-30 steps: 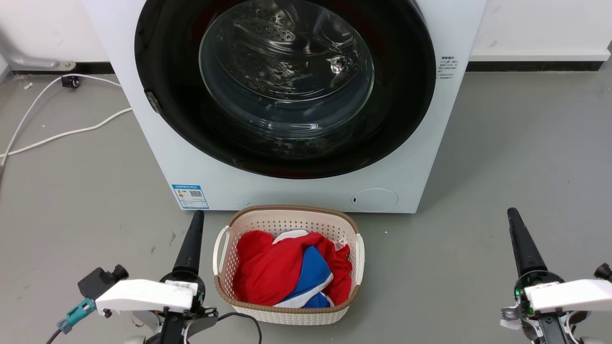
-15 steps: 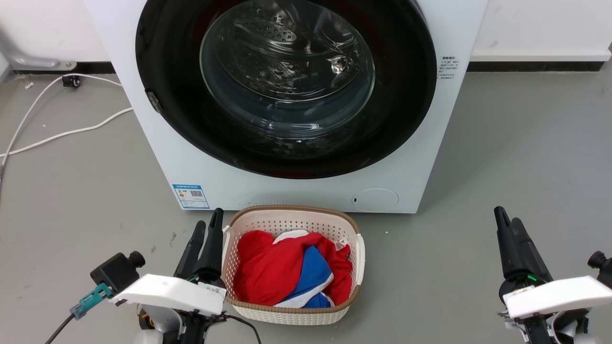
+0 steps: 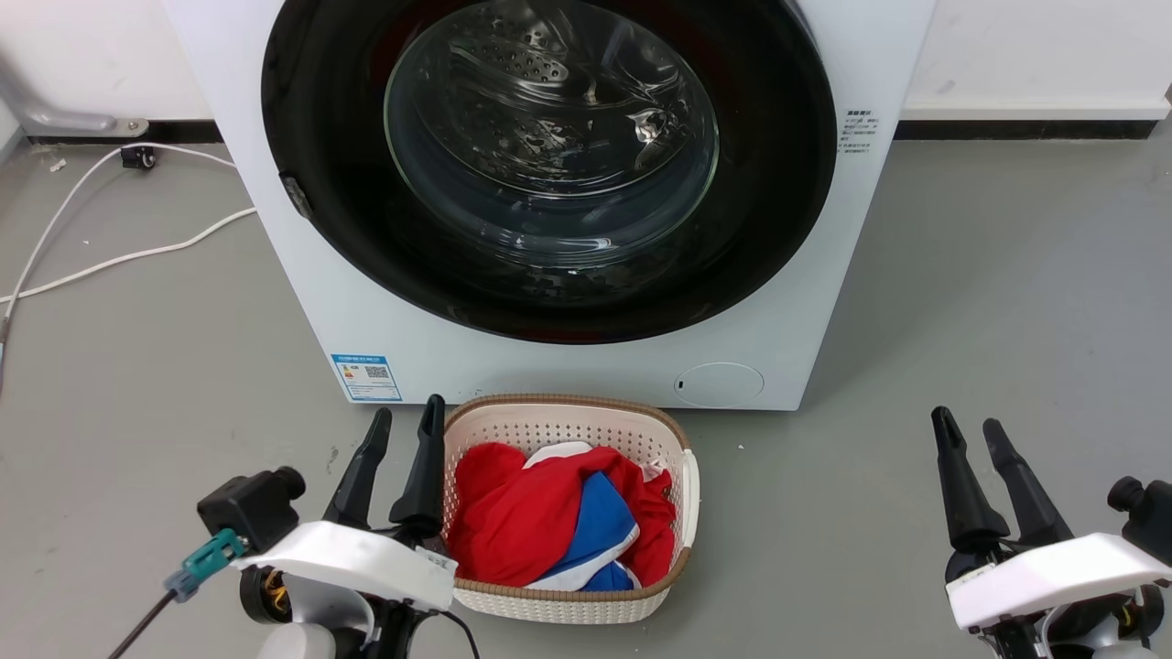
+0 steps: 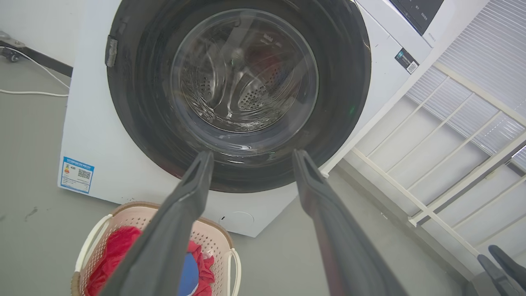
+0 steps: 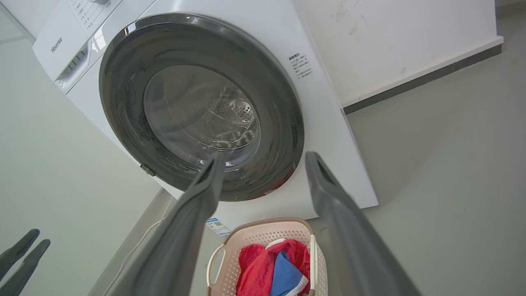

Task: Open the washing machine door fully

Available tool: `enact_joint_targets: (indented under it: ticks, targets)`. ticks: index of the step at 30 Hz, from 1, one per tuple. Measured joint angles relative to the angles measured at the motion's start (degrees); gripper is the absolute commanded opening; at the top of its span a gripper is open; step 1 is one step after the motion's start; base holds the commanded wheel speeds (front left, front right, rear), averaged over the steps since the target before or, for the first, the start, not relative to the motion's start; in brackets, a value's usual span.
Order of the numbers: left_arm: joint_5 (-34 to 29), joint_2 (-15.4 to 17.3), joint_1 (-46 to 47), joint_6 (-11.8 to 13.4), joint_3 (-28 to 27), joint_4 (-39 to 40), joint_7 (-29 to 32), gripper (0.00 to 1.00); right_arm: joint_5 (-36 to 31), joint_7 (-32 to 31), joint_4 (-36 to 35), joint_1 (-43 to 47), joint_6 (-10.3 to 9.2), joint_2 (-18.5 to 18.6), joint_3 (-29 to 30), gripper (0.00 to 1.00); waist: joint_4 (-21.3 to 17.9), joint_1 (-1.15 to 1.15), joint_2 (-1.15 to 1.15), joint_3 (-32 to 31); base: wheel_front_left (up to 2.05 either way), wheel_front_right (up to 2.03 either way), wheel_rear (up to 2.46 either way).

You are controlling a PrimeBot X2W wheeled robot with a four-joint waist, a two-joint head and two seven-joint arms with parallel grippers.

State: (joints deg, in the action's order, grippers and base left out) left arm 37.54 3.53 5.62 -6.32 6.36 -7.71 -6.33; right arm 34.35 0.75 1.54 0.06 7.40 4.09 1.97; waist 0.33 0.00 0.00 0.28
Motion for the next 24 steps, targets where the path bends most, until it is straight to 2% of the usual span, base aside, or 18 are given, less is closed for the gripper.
enact_joint_targets:
  ticks: [15, 24]
  targets:
    - [-12.6, 1.8, 0.4, 2.3, 3.3, -0.1, -2.6, 1.0, -12.8, -1.0, -2.4, 0.6, 0.0, -0.2, 0.4, 1.0, -0.1, 0.0, 0.0, 0.0, 0.0, 0.0, 0.0]
    - [-17.6, 3.0, 1.2, 3.8, 4.1, -1.4, -3.9, 1.0, -18.7, -1.3, -3.4, 0.9, 0.0, -0.5, 0.6, 1.0, -0.1, 0.0, 0.0, 0.1, 0.0, 0.0, 0.0]
